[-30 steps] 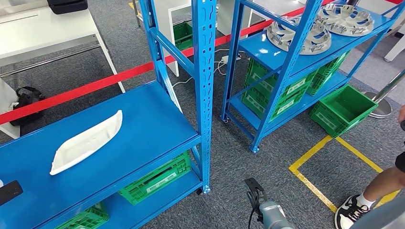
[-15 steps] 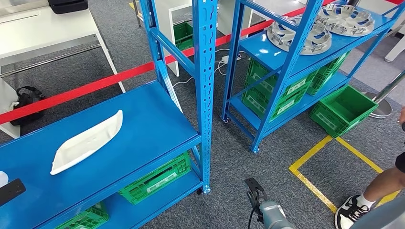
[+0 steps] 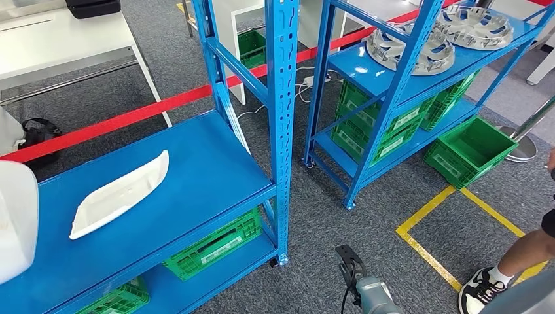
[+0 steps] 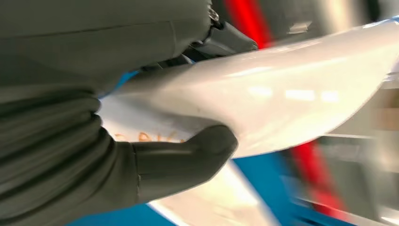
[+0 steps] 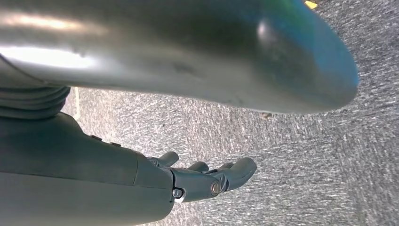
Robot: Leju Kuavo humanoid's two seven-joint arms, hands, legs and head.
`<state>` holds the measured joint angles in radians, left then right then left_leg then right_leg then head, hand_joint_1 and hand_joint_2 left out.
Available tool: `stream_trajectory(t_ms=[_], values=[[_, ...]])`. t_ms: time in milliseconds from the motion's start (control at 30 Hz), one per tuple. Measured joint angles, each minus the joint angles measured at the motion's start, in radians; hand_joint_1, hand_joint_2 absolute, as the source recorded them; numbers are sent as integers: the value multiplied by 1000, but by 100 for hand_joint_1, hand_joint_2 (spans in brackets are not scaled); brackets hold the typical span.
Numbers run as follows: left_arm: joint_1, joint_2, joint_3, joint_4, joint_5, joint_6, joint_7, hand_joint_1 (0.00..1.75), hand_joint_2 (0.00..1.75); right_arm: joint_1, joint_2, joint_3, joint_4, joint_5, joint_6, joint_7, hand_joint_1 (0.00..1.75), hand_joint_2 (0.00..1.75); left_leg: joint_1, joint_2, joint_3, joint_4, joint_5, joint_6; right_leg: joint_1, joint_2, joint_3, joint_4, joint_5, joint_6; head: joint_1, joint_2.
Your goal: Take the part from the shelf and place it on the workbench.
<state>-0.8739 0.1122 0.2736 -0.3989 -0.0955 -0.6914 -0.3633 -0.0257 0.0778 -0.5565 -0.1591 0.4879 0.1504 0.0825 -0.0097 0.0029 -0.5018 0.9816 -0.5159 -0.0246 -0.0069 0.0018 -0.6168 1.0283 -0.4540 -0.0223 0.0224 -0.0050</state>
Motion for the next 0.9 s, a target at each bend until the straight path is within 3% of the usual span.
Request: stream_trajectory(t_ms=[167,300,533,733,900], values=[[8,-20,-49,-168,289,50,11,175,175,1,5,-2,0,9,-2,0,0,0,0,1,0,0,0,0,0,1,0,0,0,0,0,0],[38,-20,-111,-274,470,5,60,175,175,2,10,-6,0,9,-3,1,0,0,0,-1,0,0,-1,1,0,0,0,0,0,0,0,0],[81,-18,-178,-366,558,-16,91,175,175,2,14,-18,0,10,-4,2,0,0,0,0,0,0,-1,1,0,0,0,0,0,0,0,0],[125,-11,-231,-407,811,-62,216,175,175,2,15,-27,0,8,-9,-1,0,0,0,0,0,0,-1,1,0,0,0,0,0,0,0,0],[152,0,-279,-431,896,-69,263,175,175,2,16,-31,0,7,-10,0,0,0,-1,0,-1,1,-2,2,-2,-1,0,-1,0,1,0,0]])
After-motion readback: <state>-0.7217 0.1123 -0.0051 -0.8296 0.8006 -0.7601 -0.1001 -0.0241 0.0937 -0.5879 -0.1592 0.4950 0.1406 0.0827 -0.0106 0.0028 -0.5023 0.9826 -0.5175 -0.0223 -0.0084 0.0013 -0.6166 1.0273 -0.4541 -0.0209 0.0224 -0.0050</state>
